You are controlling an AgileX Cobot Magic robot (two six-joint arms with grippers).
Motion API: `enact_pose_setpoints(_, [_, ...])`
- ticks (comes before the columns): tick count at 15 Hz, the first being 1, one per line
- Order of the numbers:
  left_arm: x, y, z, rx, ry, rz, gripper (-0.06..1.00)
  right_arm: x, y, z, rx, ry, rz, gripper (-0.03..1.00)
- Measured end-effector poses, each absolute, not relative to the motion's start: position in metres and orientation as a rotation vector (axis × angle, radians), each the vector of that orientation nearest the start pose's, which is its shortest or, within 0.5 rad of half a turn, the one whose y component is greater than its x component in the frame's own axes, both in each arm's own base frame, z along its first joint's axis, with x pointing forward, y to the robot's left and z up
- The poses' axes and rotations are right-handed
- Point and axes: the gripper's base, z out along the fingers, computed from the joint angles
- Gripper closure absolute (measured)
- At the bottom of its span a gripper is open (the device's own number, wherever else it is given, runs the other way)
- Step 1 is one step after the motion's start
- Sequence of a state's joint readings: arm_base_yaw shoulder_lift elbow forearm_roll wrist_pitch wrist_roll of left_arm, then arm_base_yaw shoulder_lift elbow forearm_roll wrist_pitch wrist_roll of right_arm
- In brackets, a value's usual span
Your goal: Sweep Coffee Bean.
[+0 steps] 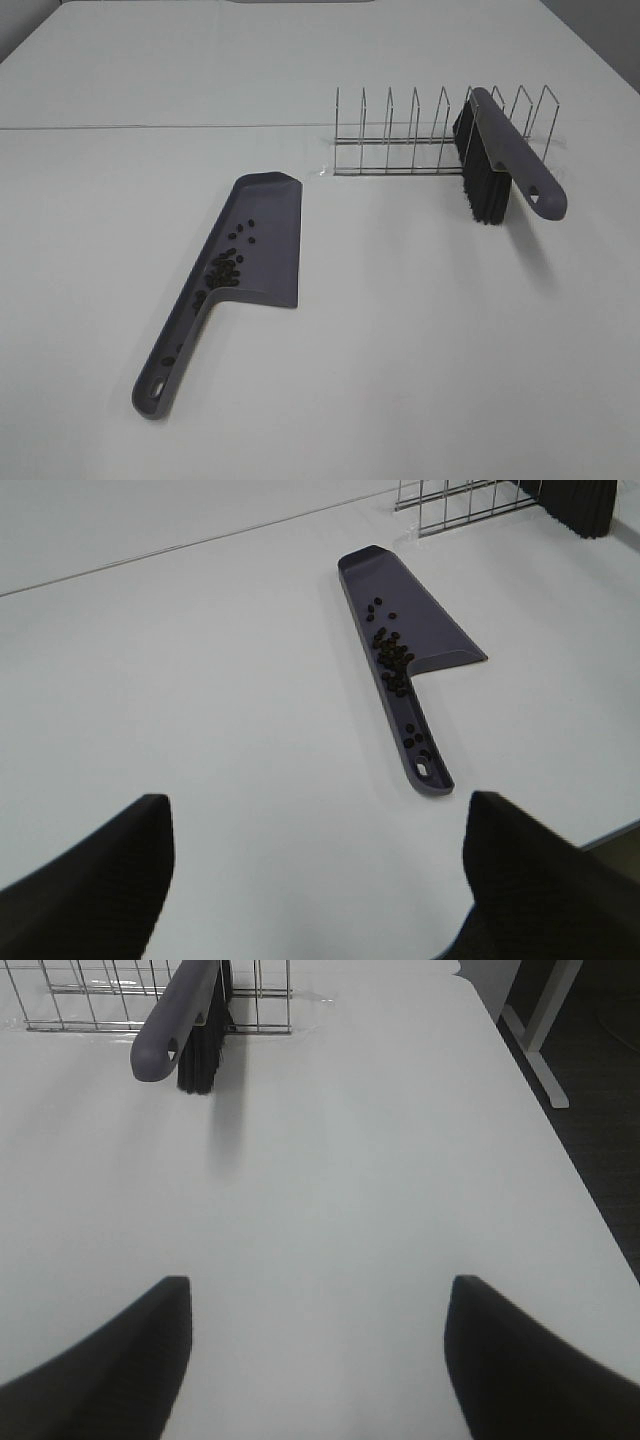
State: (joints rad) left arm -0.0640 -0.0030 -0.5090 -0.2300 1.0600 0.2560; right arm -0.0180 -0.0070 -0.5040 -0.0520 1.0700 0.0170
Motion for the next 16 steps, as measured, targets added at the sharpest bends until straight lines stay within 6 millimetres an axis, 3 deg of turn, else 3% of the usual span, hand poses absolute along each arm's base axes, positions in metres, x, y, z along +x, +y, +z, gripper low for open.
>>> enact_pose_setpoints(16, [-0.0087, -0.0176, 0.2815, 0.333, 1.986, -0.152, 0.18, -0.0070, -0.0040, 0.2777, 0.039, 2.042, -0.063, 0.29])
